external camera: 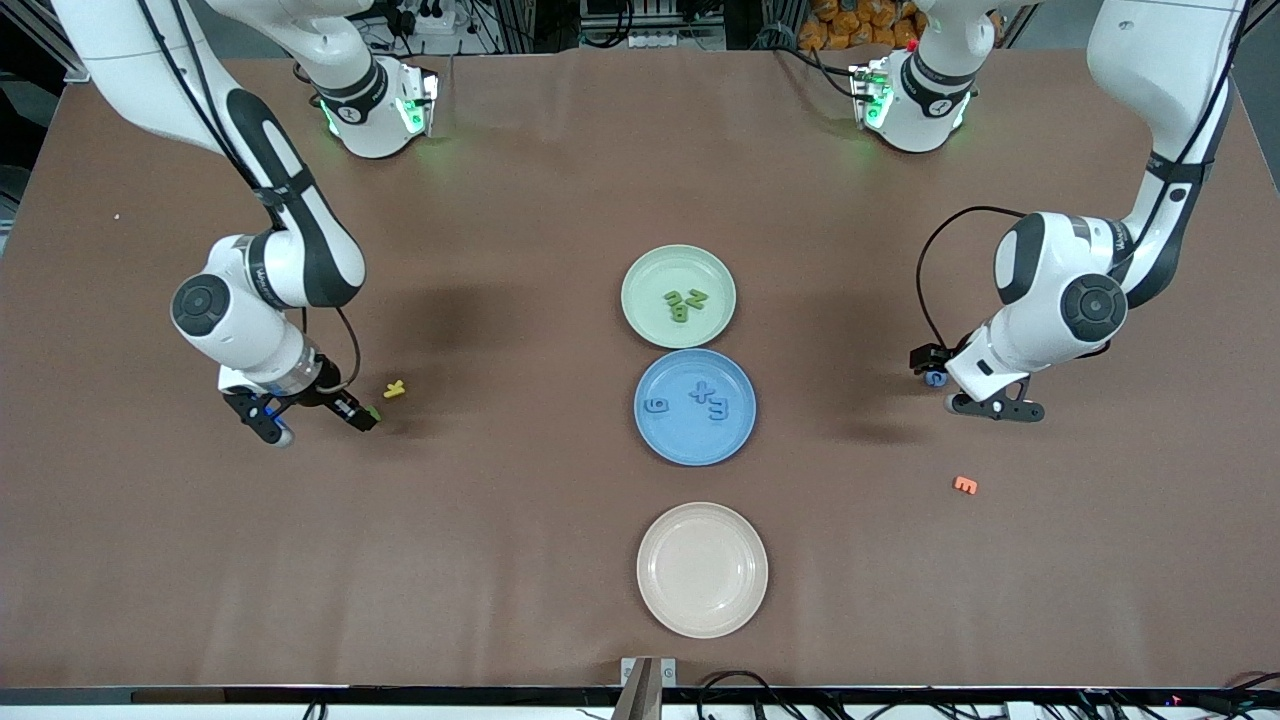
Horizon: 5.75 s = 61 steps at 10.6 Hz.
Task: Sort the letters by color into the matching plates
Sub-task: 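Grasp blue c with the left gripper while the right gripper grasps green a, then carry c over the blue plate while the right gripper carries a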
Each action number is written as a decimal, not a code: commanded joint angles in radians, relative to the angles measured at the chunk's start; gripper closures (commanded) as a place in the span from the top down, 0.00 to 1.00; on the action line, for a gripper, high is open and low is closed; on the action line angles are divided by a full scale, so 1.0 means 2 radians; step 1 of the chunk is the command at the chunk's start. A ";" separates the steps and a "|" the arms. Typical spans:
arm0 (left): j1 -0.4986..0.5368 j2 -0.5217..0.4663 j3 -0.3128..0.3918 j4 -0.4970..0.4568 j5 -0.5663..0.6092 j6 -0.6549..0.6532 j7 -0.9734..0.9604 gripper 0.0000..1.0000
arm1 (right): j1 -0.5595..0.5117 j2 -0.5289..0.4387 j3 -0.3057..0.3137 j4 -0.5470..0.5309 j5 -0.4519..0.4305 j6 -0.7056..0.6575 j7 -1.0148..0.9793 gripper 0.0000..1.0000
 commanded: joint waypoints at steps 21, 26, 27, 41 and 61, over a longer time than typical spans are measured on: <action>0.014 0.020 0.009 -0.095 0.083 0.173 -0.113 1.00 | 0.027 0.057 -0.029 0.019 -0.005 0.020 -0.008 0.13; 0.014 0.020 0.009 -0.095 0.082 0.173 -0.112 1.00 | 0.030 0.053 -0.029 0.022 -0.017 0.017 -0.008 0.00; 0.014 0.020 0.009 -0.095 0.083 0.173 -0.112 1.00 | 0.032 0.051 -0.029 0.025 -0.018 0.014 -0.009 0.00; 0.002 0.006 0.002 -0.059 0.082 0.136 -0.173 0.00 | 0.057 0.014 -0.015 0.058 -0.008 -0.094 0.013 0.00; -0.220 0.166 -0.101 0.243 0.079 -0.012 -0.624 0.00 | 0.139 -0.038 0.074 0.091 -0.008 -0.168 0.196 0.00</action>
